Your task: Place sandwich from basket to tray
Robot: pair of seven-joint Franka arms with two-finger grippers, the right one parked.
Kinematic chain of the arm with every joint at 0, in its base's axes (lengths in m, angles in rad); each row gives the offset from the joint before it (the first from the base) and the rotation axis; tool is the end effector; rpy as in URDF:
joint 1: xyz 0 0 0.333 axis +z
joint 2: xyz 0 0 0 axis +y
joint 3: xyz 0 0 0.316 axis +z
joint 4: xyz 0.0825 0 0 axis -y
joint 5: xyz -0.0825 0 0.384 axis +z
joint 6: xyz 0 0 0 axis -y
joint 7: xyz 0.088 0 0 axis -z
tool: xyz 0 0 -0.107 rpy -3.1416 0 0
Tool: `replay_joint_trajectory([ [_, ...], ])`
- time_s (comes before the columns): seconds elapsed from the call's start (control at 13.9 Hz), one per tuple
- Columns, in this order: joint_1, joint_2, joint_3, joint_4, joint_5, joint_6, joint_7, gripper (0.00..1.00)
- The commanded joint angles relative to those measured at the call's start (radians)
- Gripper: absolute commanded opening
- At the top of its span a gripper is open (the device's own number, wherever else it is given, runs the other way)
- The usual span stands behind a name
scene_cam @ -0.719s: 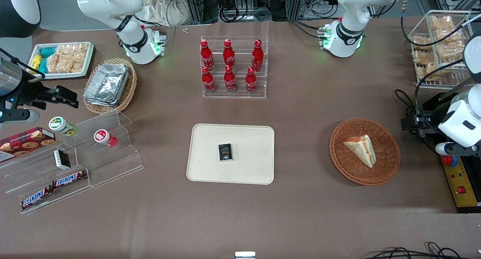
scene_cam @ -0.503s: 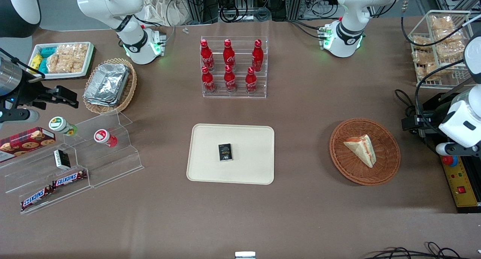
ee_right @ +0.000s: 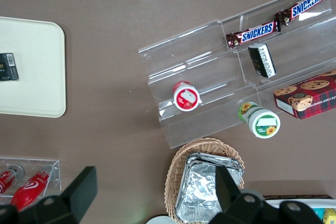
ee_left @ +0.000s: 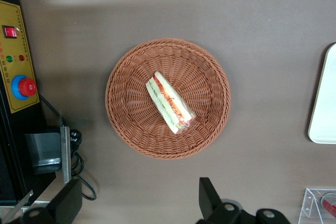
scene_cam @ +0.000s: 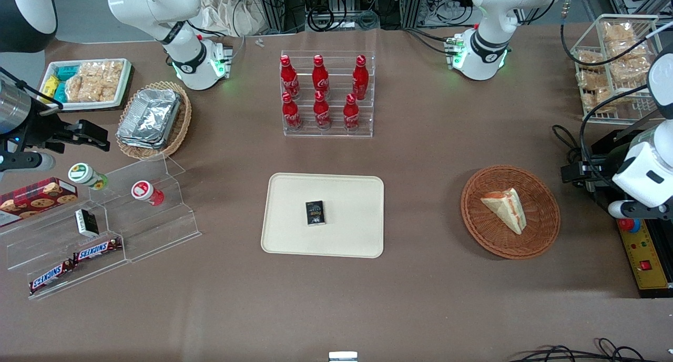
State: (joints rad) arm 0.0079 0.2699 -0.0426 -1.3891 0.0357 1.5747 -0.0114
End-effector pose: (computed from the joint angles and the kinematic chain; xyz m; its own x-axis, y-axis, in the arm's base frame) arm 0.6320 -0.0147 0.5500 0.9962 -0.0227 -0.0837 -0.0249 -0.9994 -0.0252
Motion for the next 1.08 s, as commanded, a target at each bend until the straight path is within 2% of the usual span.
replay_joint_trajectory([
  [0.0,-0.002,-0.041,0.000,-0.057,0.017,0.004,-0.006,1.00],
  [0.29,-0.002,-0.119,0.001,-0.194,0.018,0.080,-0.006,0.99],
  [0.65,0.021,-0.110,0.006,-0.240,0.009,0.106,-0.013,0.94],
  [1.01,0.009,-0.110,0.001,-0.471,-0.003,0.341,-0.094,0.99],
])
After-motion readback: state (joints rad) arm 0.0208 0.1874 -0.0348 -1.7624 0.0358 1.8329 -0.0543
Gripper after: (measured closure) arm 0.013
